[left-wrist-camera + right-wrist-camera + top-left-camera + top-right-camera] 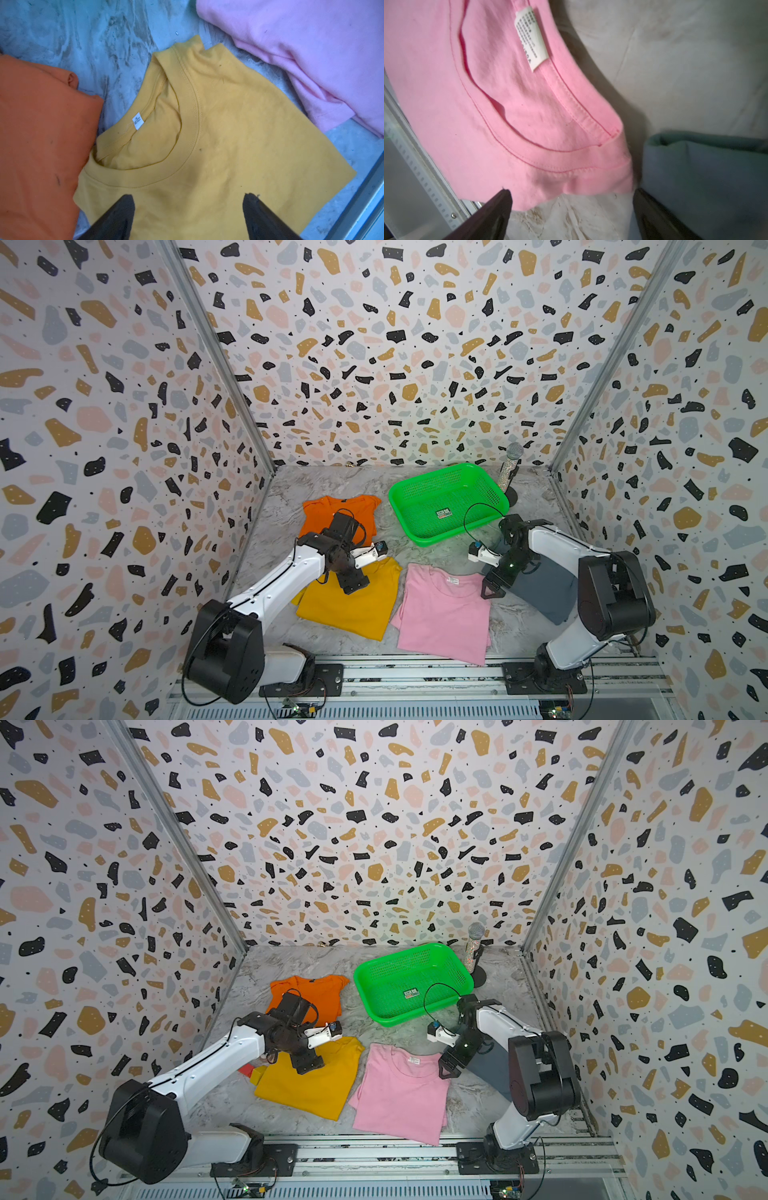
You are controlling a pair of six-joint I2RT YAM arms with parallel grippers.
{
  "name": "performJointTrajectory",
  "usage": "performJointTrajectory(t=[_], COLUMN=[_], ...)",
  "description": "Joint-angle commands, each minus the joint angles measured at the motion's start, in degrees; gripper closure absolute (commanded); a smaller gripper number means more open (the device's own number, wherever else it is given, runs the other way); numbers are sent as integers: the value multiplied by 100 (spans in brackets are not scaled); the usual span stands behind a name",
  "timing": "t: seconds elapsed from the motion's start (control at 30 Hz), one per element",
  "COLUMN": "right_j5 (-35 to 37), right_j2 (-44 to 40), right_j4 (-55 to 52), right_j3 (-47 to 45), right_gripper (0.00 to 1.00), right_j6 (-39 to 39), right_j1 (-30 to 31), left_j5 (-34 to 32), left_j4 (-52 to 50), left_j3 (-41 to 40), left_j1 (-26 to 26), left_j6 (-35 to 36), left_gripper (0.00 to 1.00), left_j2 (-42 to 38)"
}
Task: Put the folded t-shirts into the basket
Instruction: Pick up the T-shirt from the center of the board.
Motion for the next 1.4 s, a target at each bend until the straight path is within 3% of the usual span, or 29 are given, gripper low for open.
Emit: performJointTrajectory(t=[0.0,0.17,0.33,0.53,0.77,0.93,1.1,1.37], right_j5=[111,163,423,642,284,553,685,917], right_j2=[93,111,240,321,248,-125,-529,-742], right_j4=[-4,197,563,796,984,1286,1534,1520], right_j3=[-84,-172,-252,-226,-295,-580,-891,-1095], right_gripper=[9,21,26,45,76,100,100,100], right_j6=[79,87,217,242,25,-182,-435,-730], right_j1=[112,248,465,746,843,843,843,838], left_j5=[287,269,239,280,831,1527,1953,1238], left_j4=[-81,-83,-106,-109,-173,156,927,2205], left_j3=[226,164,178,274,579,740,804,640], left_j1=[-53,-92,-166,-228,-316,-461,-805,-1525], left_j6=[-333,-327,-381,-581,-1309,-2229,-3160,-3448], left_gripper=[15,14,13,12,16,20,25,25], left_j2=[97,174,218,323,690,1166,1607,1658])
